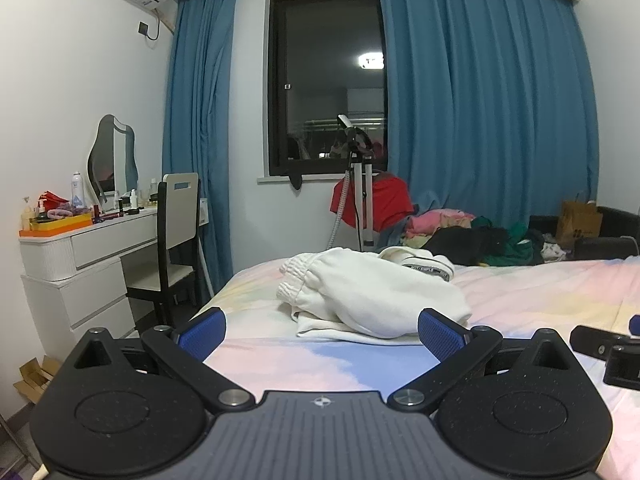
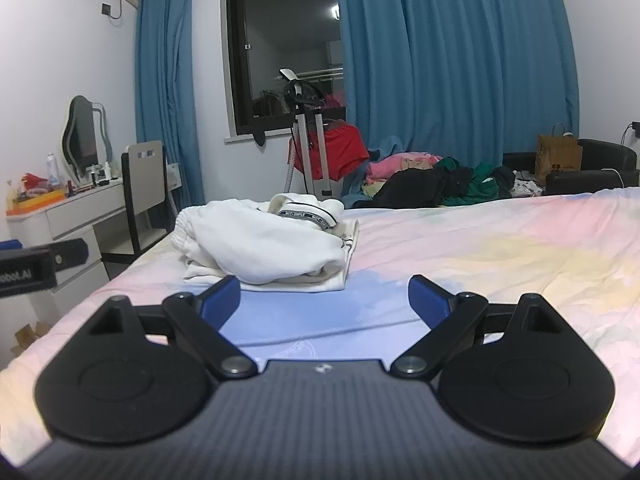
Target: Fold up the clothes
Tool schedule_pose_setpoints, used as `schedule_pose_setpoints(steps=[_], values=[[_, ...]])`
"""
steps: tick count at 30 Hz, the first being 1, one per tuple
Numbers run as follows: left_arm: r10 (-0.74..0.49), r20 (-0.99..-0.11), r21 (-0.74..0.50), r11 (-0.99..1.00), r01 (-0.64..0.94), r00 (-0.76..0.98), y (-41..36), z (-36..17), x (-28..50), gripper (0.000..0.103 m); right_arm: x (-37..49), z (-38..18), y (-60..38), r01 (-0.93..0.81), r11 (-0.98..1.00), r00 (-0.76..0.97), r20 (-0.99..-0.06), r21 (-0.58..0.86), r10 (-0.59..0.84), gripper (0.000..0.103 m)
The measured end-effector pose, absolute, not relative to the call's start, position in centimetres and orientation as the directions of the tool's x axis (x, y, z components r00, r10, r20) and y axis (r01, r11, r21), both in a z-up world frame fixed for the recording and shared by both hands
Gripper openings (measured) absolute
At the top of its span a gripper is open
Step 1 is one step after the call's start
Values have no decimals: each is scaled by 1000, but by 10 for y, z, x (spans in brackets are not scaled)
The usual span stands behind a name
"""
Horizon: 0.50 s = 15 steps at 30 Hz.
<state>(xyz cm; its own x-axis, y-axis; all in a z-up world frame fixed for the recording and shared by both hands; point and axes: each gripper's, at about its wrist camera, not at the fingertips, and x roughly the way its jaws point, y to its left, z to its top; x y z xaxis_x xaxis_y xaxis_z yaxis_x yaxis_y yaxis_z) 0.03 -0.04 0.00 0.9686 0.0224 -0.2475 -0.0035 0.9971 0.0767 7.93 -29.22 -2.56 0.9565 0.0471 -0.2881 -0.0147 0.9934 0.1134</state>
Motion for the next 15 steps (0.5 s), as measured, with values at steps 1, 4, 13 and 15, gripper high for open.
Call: schedule_pose_setpoints(steps=[1, 4, 13, 15], values=[[26, -247, 78, 997, -7, 969, -1, 0, 1, 103, 79, -26, -292, -15, 993, 958, -283, 113, 47, 92], [37, -255, 92, 996, -14, 966, -7, 0, 5, 103, 77, -28, -291, -16, 994, 962, -270, 112, 46, 92], [36, -220, 55, 998, -24, 975, 0, 0, -1, 103, 71, -32, -289, -20, 994, 971, -237, 104, 44, 92], [40, -212, 61, 998, -27, 976, 0, -2, -4, 103, 74, -29, -285, -17, 995, 970, -238, 100, 40, 92]])
